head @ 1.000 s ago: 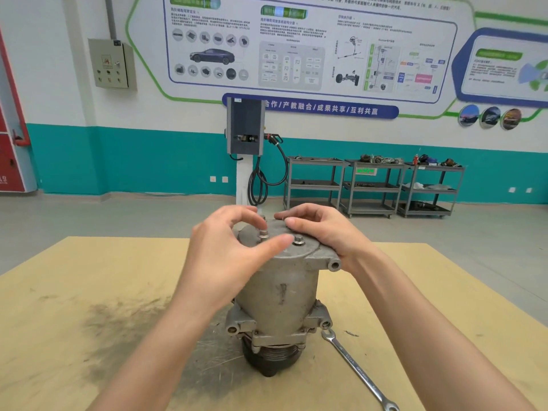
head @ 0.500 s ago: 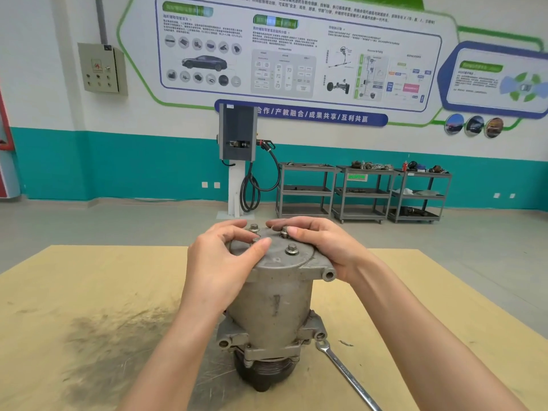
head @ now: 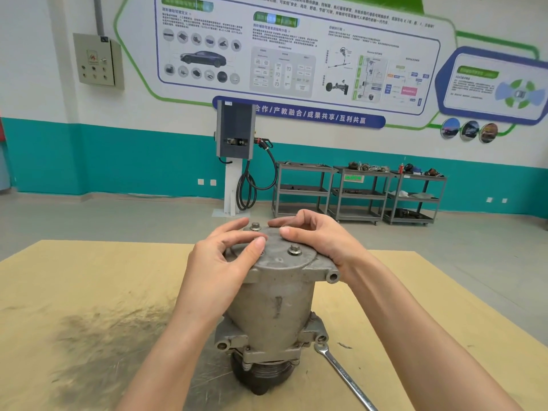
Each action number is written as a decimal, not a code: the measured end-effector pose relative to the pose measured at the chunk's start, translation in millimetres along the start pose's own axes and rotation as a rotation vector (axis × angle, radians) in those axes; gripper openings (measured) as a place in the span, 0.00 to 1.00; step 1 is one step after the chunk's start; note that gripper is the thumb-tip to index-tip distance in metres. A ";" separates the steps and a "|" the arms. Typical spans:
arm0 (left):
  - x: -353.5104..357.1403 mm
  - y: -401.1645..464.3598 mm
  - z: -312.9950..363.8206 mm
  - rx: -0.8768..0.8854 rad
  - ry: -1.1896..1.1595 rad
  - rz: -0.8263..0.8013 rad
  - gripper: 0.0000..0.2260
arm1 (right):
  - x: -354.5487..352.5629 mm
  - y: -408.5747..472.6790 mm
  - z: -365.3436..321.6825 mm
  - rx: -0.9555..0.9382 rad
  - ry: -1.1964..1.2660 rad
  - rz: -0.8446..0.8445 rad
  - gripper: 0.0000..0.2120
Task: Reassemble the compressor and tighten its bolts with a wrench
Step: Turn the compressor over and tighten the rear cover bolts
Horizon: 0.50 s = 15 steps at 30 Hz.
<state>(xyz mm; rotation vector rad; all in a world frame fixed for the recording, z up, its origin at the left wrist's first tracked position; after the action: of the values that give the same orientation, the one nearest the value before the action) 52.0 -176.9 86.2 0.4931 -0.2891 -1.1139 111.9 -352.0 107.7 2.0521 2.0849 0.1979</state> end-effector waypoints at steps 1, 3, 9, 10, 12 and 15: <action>0.0 0.1 -0.1 0.003 0.007 -0.012 0.06 | -0.6 -0.8 0.8 0.001 0.010 -0.016 0.07; 0.5 0.1 -0.4 0.010 0.015 -0.052 0.07 | -1.7 -3.4 3.0 0.023 0.041 -0.041 0.07; 2.3 0.2 0.2 -0.001 -0.022 -0.141 0.10 | -2.0 -7.0 6.4 0.080 0.113 -0.067 0.14; 1.3 1.1 -0.6 -0.007 -0.028 -0.111 0.08 | -1.7 -7.0 6.2 0.081 0.114 -0.065 0.14; -1.5 2.7 -3.0 -0.035 -0.038 -0.019 0.02 | -1.0 -7.6 5.6 0.087 0.125 -0.071 0.14; -2.2 0.9 -2.6 -0.023 -0.010 0.066 0.10 | -0.8 -9.3 6.1 0.090 0.117 -0.104 0.13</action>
<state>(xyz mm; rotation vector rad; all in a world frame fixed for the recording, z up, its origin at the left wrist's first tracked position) 53.0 -174.0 84.5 0.4545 -0.2993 -1.0553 104.4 -353.3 99.7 2.0199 2.3035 0.2153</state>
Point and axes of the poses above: each hand's wrist, its own y-axis towards the middle knuckle, its own x-axis out of the palm, z = x × y, the point moved 5 cm from there along y, towards the middle knuckle, and after that the axes turned 15 degrees about z, right-handed, at the moved point
